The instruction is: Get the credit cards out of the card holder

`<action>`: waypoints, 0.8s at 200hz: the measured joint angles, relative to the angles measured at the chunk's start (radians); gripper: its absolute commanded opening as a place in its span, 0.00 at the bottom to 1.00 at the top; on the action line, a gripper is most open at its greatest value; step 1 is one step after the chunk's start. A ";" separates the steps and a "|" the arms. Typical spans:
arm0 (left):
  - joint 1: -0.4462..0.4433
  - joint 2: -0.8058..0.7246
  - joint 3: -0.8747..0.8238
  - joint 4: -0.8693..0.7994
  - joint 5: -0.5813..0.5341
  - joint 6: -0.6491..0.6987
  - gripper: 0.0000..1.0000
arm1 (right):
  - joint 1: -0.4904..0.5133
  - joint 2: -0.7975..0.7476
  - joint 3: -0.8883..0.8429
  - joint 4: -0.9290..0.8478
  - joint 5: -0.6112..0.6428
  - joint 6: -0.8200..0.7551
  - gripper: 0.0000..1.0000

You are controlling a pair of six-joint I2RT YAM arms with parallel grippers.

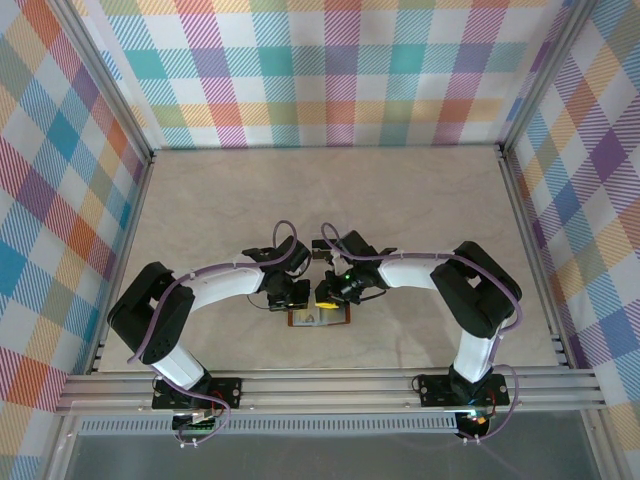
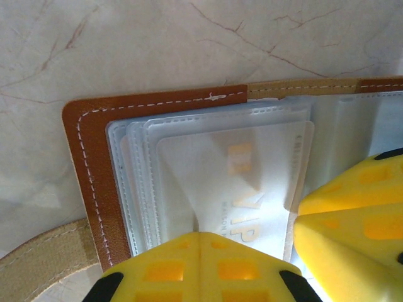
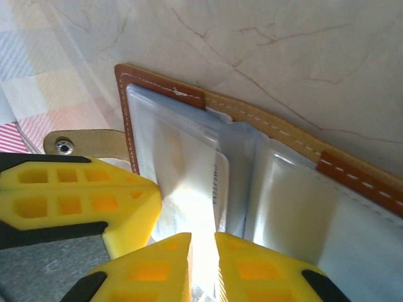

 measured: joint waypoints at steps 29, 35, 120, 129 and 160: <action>0.000 0.000 0.000 0.000 0.000 0.000 0.06 | 0.000 0.005 0.000 0.000 0.002 0.003 0.20; 0.000 0.000 0.000 0.000 0.000 0.000 0.06 | 0.000 0.008 0.000 0.000 0.002 0.003 0.20; 0.000 0.000 0.002 -0.005 -0.008 0.000 0.08 | 0.001 0.003 0.036 -0.099 0.078 -0.026 0.29; 0.000 0.000 0.002 -0.008 -0.010 0.000 0.08 | 0.000 -0.005 0.036 -0.121 0.098 -0.029 0.29; 0.000 0.000 0.006 -0.016 -0.018 0.000 0.08 | 0.000 -0.045 0.036 -0.151 0.122 -0.035 0.29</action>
